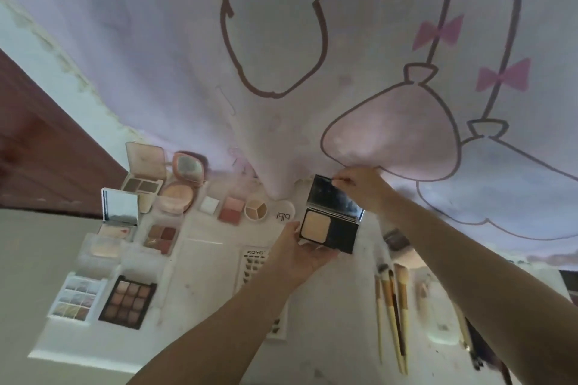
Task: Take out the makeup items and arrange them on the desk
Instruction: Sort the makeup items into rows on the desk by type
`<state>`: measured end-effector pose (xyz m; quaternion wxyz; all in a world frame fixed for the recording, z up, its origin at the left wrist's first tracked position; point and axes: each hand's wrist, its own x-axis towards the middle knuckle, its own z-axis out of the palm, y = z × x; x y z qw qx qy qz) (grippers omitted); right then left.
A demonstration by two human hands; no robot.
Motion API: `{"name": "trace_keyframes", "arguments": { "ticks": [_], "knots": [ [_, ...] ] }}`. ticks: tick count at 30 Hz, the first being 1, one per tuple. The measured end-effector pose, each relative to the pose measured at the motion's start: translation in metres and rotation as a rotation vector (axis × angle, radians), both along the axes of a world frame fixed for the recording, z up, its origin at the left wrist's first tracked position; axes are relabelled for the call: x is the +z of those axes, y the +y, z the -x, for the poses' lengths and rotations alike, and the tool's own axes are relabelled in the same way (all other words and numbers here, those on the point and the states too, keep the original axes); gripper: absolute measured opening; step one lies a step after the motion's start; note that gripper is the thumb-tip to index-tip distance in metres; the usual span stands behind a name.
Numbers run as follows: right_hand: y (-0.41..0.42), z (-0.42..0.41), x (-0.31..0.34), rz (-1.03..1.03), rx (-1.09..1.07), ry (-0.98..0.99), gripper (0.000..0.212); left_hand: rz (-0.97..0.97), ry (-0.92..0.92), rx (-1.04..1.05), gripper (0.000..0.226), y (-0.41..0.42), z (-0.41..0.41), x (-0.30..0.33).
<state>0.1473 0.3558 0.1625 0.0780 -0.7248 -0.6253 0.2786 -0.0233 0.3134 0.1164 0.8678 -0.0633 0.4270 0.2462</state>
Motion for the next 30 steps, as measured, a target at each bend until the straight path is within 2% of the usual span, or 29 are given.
{"name": "trace_keyframes", "arguments": {
  "ticks": [4, 7, 9, 11, 13, 19, 22, 26, 28, 30],
  "knots": [
    [0.013, -0.002, -0.024, -0.043, 0.068, -0.015, 0.021, 0.055, 0.016, 0.142, 0.025, 0.006, -0.012, -0.016],
    [0.017, -0.002, -0.041, -0.108, 0.083, -0.028, 0.021, 0.012, -0.093, 0.202, 0.021, 0.009, -0.013, -0.025],
    [0.019, 0.001, -0.049, -0.158, 0.080, -0.062, 0.023, 0.021, -0.009, 0.210, 0.020, 0.013, -0.015, -0.029],
    [0.023, 0.005, -0.054, -0.196, 0.092, -0.099, 0.026, 0.057, 0.104, 0.223, 0.046, 0.018, -0.018, -0.031],
    [0.026, 0.009, -0.058, -0.225, 0.110, -0.126, 0.026, 0.056, 0.159, 0.241, 0.054, 0.022, -0.020, -0.027],
    [0.028, 0.017, -0.062, -0.181, 0.083, -0.140, 0.025, 0.022, 0.195, 0.241, 0.044, 0.026, -0.017, -0.020],
    [0.013, 0.010, -0.041, -0.204, 0.094, -0.110, 0.024, -0.007, 0.231, 0.129, 0.032, 0.015, -0.019, -0.019],
    [-0.029, -0.030, 0.017, -0.134, 0.057, -0.029, 0.024, -0.186, 0.249, -0.188, 0.014, -0.016, -0.043, -0.014],
    [-0.057, -0.053, 0.041, -0.138, -0.007, -0.126, 0.025, -0.337, 0.246, -0.366, 0.012, -0.030, -0.062, -0.009],
    [-0.081, -0.068, 0.054, -0.150, -0.051, -0.306, 0.026, -0.639, 0.348, -0.550, 0.020, -0.039, -0.084, -0.008]
  ]
}}
